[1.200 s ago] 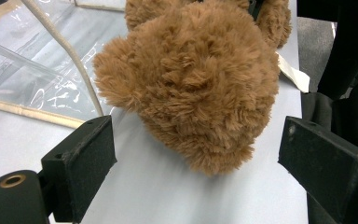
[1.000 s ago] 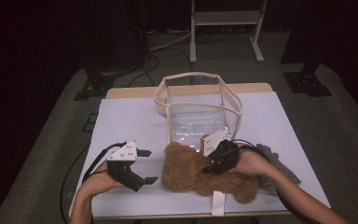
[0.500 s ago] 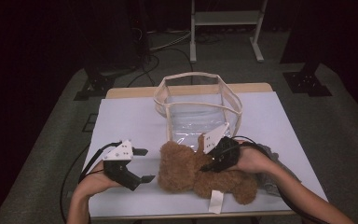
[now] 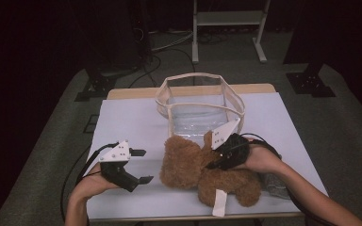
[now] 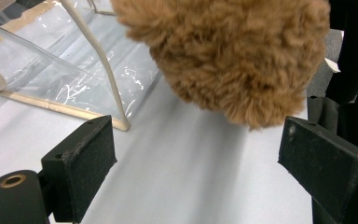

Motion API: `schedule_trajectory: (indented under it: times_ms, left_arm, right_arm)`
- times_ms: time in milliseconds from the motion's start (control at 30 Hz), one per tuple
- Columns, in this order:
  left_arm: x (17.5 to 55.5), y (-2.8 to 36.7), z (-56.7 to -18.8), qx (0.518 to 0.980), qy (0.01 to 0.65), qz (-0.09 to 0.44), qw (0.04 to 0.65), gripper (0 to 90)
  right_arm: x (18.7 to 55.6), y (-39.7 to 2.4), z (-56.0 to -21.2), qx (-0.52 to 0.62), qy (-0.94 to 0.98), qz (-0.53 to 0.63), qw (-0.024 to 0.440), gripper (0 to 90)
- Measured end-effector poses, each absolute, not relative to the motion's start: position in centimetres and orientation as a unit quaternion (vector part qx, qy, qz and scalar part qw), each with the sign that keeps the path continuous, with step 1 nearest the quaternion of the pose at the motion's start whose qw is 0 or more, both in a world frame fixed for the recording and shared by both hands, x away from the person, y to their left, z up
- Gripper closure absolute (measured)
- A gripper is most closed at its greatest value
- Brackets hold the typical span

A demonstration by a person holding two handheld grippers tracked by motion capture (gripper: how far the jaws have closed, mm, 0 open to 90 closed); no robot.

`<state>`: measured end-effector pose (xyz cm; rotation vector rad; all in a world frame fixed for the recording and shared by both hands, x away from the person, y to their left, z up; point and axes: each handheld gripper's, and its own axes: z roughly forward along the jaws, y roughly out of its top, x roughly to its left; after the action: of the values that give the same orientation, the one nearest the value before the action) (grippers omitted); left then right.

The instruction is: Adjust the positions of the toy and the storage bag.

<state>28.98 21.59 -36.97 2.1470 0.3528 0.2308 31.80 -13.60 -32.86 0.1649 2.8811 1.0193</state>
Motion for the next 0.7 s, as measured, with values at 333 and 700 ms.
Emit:
schedule_trajectory:
  times_ms: [333, 700]
  left_arm:
    - [29.0, 22.1, -36.9, 0.87, 0.147, 0.096, 0.461, 9.6]
    - [28.9, 22.2, -36.9, 0.871, 0.148, 0.095, 0.459, 9.6]
  right_arm:
    - [31.4, -13.6, -31.9, 0.053, 0.938, 0.339, 0.043, 65.7]
    - [31.5, -11.6, -34.3, 0.038, 0.957, 0.285, 0.027, 56.7]
